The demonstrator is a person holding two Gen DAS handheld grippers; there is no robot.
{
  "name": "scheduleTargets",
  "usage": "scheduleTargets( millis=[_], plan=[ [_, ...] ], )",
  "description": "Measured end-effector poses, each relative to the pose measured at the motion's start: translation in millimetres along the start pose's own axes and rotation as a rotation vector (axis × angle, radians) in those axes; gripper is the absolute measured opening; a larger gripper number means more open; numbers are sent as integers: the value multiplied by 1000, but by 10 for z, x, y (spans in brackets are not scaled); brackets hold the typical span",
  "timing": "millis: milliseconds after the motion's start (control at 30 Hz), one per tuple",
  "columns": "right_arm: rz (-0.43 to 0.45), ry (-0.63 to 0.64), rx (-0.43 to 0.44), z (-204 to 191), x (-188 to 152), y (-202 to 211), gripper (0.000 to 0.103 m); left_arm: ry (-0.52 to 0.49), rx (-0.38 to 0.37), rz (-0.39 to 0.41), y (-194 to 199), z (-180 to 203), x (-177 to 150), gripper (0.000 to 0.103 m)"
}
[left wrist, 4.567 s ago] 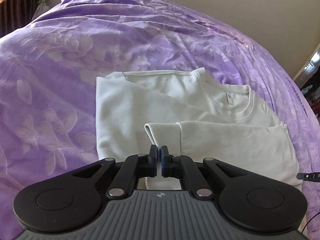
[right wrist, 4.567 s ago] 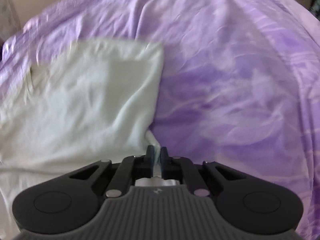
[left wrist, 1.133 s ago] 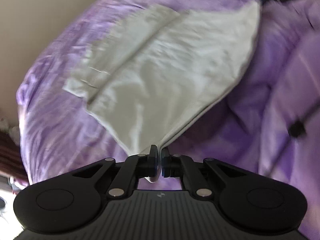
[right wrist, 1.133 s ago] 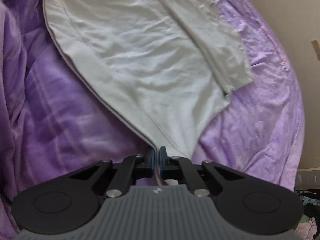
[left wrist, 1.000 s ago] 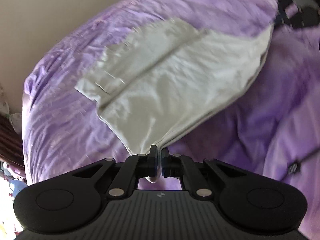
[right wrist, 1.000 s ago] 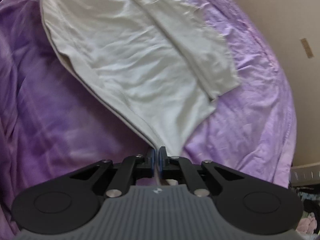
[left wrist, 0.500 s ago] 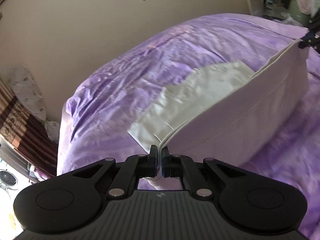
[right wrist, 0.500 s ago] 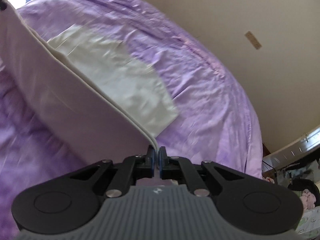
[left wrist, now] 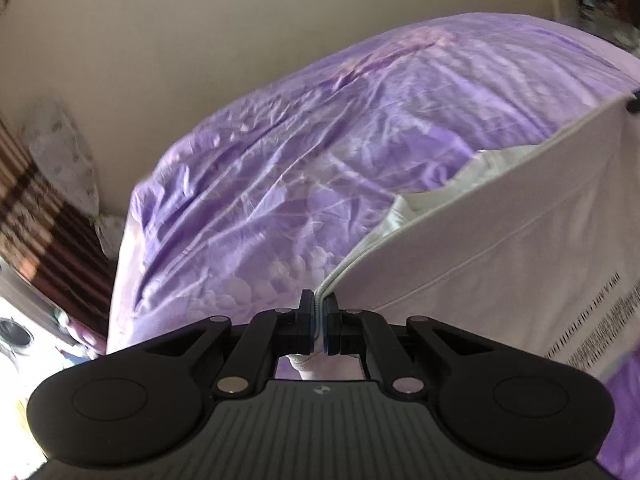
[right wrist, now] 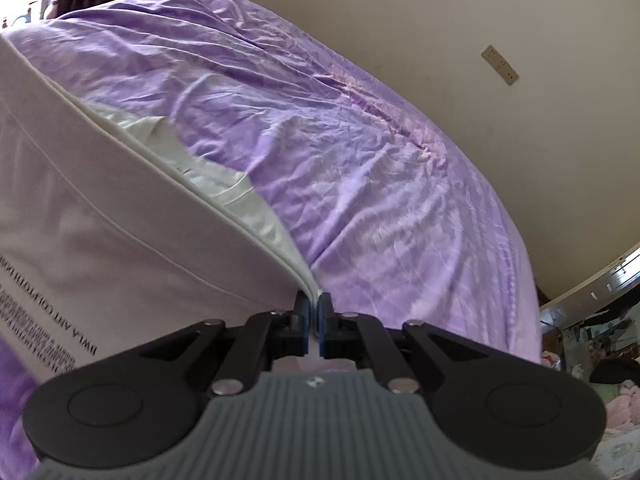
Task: Fold small clothes
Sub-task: 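Lift the hem with both grippers and fold it over toward the collar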
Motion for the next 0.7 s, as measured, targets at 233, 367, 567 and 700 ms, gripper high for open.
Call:
scheduleTargets(
  millis=[233,367,567,700],
  plan=[
    [-50,-37,28,-194,235,-1297,0,63,-40,-111,-1156,-3,-30,3],
    [-64,-53,25,-313,217,-1768,0,69,-52,-111,-1441,-9,-91,3],
    [-31,-94,-2,-357,211,-1904,0,177,-81,-65,-1402,-99,-160,3],
    [21,-119,-38,-313,178,-1603,0,182,-90,-4,-1104,-168,-123,3]
  ],
)
Point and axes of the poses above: each gripper's, at about its wrist camera, not at the fingertips, and y roughly against the way its jaws point, z to its right, x to its top, the point moved 5 cm from there along -y, roughly the way its jaws point, and after that the axes turned 2 degrees about -z, right-handed, at the moved point
